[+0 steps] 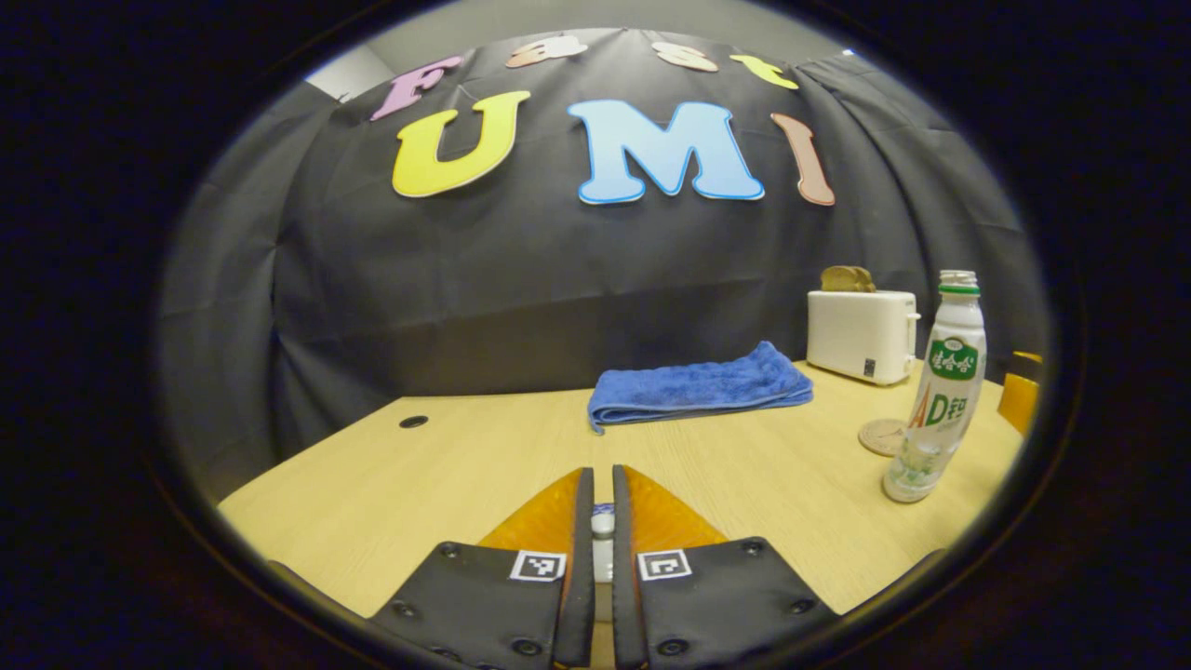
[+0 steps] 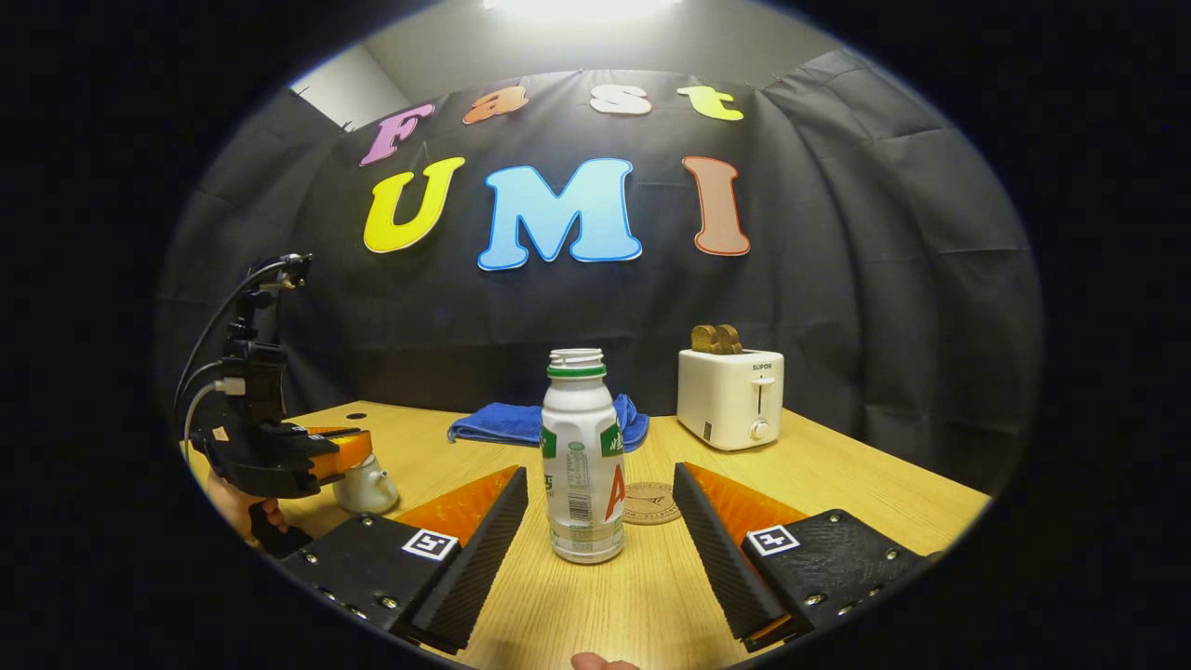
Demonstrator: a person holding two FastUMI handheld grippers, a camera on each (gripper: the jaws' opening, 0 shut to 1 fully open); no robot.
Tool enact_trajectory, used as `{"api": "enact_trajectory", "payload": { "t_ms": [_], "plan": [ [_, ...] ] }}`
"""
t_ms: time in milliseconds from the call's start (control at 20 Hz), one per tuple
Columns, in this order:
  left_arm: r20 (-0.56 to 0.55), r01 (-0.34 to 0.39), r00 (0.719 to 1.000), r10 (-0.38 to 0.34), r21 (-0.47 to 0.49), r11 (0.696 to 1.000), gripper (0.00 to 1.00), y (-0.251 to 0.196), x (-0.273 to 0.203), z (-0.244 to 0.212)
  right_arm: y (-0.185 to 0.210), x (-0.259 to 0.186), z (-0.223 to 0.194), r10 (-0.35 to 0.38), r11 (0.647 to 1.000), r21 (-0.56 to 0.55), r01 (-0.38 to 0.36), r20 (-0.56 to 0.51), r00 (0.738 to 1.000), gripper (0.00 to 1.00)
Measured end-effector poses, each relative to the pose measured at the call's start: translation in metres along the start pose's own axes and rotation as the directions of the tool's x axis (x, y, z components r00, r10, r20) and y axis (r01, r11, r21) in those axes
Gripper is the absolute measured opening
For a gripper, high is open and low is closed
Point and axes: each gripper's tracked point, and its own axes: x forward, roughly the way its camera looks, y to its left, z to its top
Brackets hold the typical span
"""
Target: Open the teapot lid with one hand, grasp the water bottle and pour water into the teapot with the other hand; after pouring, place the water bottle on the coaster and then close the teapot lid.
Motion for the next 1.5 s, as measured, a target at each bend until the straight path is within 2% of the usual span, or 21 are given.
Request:
{"api": "enact_trajectory", "payload": {
  "t_ms": [450, 750, 850, 900, 1000, 1050, 1100, 1150, 1400, 1450, 1500],
  "plan": [
    [0.061, 0.032, 0.998, -0.032, 0.002, 0.999, 0.18, -0.004, -0.01, 0.026, 0.003, 0.018, -0.01, -0.011, 1.0, 0.003, 0.012, -0.049, 0.999, 0.97],
    [0.083, 0.054, 0.995, -0.053, -0.018, 0.998, 0.18, -0.012, -0.017, 0.036, 0.01, 0.045, -0.003, -0.032, 0.997, -0.078, 0.029, -0.035, 0.999, 0.97],
    [0.084, 0.059, 0.995, -0.057, -0.022, 0.998, 0.19, -0.012, -0.018, 0.038, 0.01, 0.054, -0.005, -0.04, 0.997, -0.07, 0.037, -0.041, 0.998, 0.97],
    [0.086, 0.06, 0.995, -0.058, -0.022, 0.998, 0.14, -0.011, -0.019, 0.039, 0.01, 0.059, -0.008, -0.044, 0.997, -0.061, 0.041, -0.05, 0.998, 0.97],
    [0.095, 0.066, 0.994, -0.063, -0.024, 0.998, 0.18, -0.011, -0.023, 0.044, 0.01, 0.066, -0.019, -0.042, 0.998, -0.044, 0.038, -0.083, 0.996, 0.97],
    [0.102, 0.066, 0.993, -0.064, -0.021, 0.998, 0.14, -0.01, -0.025, 0.049, 0.011, 0.068, -0.026, -0.038, 0.999, -0.037, 0.034, -0.105, 0.994, 0.97],
    [0.113, 0.067, 0.991, -0.064, -0.019, 0.998, 0.18, -0.01, -0.027, 0.053, 0.011, 0.069, -0.033, -0.033, 0.999, -0.032, 0.029, -0.127, 0.991, 0.97],
    [0.125, 0.068, 0.99, -0.066, -0.018, 0.997, 0.14, -0.011, -0.029, 0.058, 0.012, 0.072, -0.035, -0.032, 0.999, -0.028, 0.028, -0.142, 0.989, 0.97],
    [0.134, 0.082, 0.988, -0.079, -0.02, 0.996, 0.18, -0.018, -0.032, 0.063, 0.013, 0.083, -0.034, -0.025, 0.999, -0.033, 0.021, -0.14, 0.99, 0.97],
    [0.132, 0.083, 0.988, -0.079, -0.024, 0.996, 0.18, -0.018, -0.032, 0.063, 0.012, 0.084, -0.032, -0.027, 0.999, -0.039, 0.022, -0.135, 0.99, 0.96],
    [0.13, 0.083, 0.988, -0.079, -0.027, 0.996, 0.19, -0.017, -0.033, 0.062, 0.011, 0.084, -0.033, -0.026, 0.999, -0.042, 0.021, -0.135, 0.99, 0.81]
  ]
}}
